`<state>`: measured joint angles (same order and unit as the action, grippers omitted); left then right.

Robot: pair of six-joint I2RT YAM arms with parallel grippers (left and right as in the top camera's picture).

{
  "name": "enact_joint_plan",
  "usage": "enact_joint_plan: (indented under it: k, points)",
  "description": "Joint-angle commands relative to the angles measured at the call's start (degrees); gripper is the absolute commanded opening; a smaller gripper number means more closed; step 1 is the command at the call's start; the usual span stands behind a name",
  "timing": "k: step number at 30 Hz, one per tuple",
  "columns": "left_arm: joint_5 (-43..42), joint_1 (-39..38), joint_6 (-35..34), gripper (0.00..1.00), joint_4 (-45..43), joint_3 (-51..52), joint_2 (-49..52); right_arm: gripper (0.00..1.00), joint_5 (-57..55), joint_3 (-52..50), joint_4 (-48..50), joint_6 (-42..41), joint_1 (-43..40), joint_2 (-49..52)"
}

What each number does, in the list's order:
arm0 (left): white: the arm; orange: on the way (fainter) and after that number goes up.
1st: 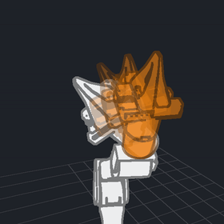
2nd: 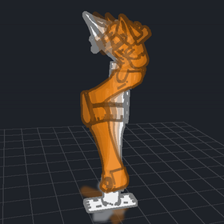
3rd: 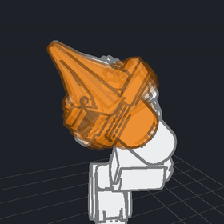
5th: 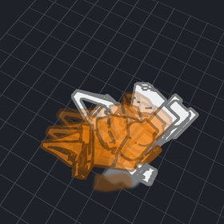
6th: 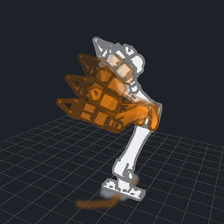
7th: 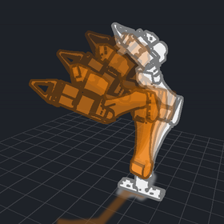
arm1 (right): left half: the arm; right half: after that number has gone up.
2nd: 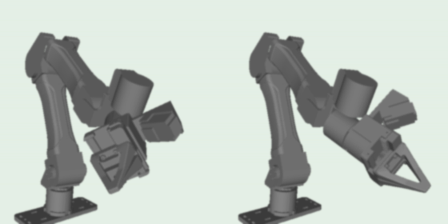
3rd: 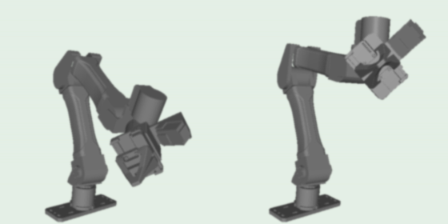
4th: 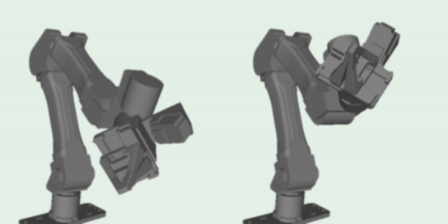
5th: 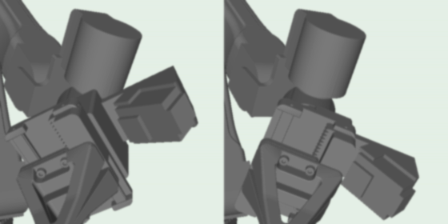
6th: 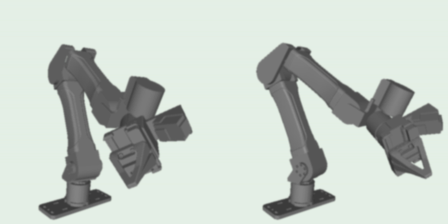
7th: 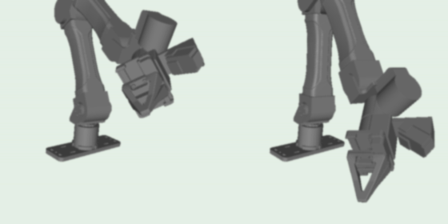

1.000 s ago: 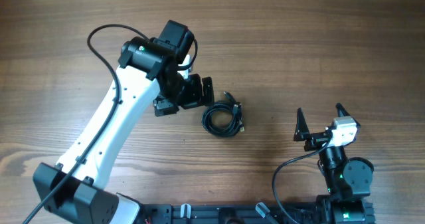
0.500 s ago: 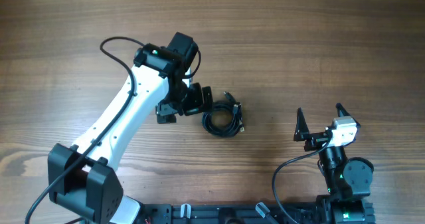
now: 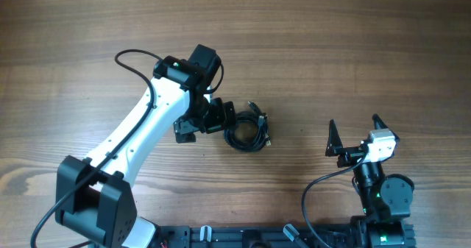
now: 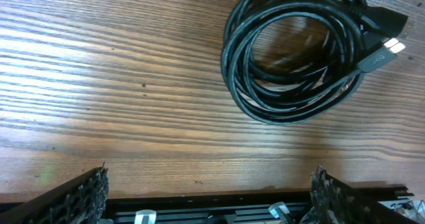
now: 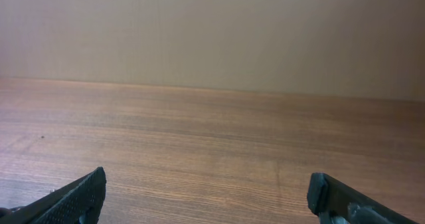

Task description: Untangle cables

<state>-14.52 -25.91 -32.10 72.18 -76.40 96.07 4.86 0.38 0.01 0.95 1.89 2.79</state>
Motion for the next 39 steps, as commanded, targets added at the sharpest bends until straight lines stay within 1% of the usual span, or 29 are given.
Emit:
enact_joint_plan:
  k: [1,4,6,8,13,16,18,26,31,39]
  points:
    - [0.7,-2.3,-1.4,1.0,-1.3,0.8,0.4,1.0,0.0,-0.1,0.1,0.1,-0.2,-0.1]
    - [0.7,-3.4,-1.9,1.0,-3.5,3.2,0.4,1.0,0.0,-0.1,0.1,0.1,-0.3,-0.1]
    - [3.4,-3.4,-4.7,1.0,-3.9,5.1,0.4,1.0,0.0,-0.1,0.1,0.1,-0.3,-0.1]
    - [4.2,-3.4,-4.9,1.0,-4.3,6.1,0.4,1.0,0.0,-0.1,0.1,0.1,-0.2,-0.1]
    - [4.2,-3.1,-4.9,1.0,-5.2,6.1,0.4,1.0,0.0,-0.1,0.1,0.2,-0.2,-0.1]
    - [4.4,-1.1,-6.1,1.0,-5.4,6.1,0.4,1.0,0.0,-0.1,0.1,0.1,-0.2,-0.1]
    - [4.8,0.5,-6.1,1.0,-5.4,6.1,0.4,1.0,0.0,-0.1,0.1,0.2,-0.2,-0.1]
    - [4.8,0.6,-6.1,1.0,-5.9,6.1,0.4,1.0,0.0,-0.1,0.1,0.2,-0.3,-0.1]
    - [4.8,0.6,-6.1,1.0,-10.3,6.1,0.4,1.0,0.0,-0.1,0.1,0.2,-0.3,-0.1]
    - [6.3,0.6,-5.6,1.0,-9.9,6.3,0.4,1.0,0.0,-0.1,0.1,0.2,-0.3,-0.1]
